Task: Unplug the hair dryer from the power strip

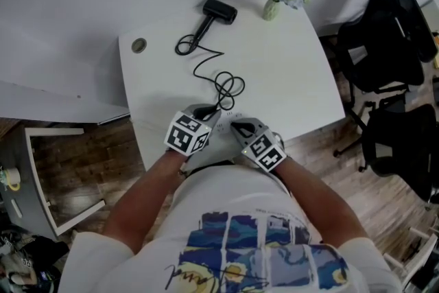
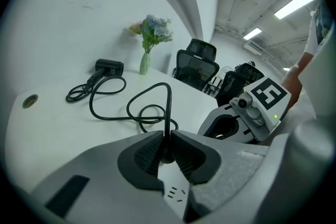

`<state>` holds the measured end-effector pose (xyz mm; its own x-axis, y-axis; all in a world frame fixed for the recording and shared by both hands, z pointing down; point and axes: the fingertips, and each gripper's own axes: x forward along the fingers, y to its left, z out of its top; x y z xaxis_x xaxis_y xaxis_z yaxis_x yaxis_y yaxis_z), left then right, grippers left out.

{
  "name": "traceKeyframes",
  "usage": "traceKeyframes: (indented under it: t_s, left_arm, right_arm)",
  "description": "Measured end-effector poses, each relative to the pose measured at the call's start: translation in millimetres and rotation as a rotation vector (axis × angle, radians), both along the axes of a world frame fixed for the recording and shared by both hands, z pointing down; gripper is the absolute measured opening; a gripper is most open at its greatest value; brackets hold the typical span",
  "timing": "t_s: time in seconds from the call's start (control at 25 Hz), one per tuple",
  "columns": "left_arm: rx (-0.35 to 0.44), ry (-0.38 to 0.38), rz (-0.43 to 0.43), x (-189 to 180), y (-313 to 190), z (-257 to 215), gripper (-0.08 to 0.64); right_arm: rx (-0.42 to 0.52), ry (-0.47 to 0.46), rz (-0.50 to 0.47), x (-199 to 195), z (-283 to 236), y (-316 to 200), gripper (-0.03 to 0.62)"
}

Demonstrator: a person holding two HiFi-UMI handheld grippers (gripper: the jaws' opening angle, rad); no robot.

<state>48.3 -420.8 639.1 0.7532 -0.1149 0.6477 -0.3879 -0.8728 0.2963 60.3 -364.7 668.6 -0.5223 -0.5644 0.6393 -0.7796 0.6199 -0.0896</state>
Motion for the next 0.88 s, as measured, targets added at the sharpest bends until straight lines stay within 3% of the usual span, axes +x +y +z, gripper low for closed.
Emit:
traceKeyframes:
  t_s: [0.12, 0.36, 0.88]
  left_arm:
    - [0.019, 0.010, -0.002, 1, -1, -3, 0.043]
    - [0.045, 0.107, -0.036, 7, -23, -39, 0.043]
    - [-0.016, 0.175, -0.081, 2, -29, -55, 0.044]
  right_arm:
    - [-0.009, -0.001, 0.004, 0, 1, 0, -0.003]
    - [-0.007, -0.003, 0.010, 2, 2, 0, -0.003]
    - [-0.019, -0.031, 0.018, 2, 1, 0, -0.003]
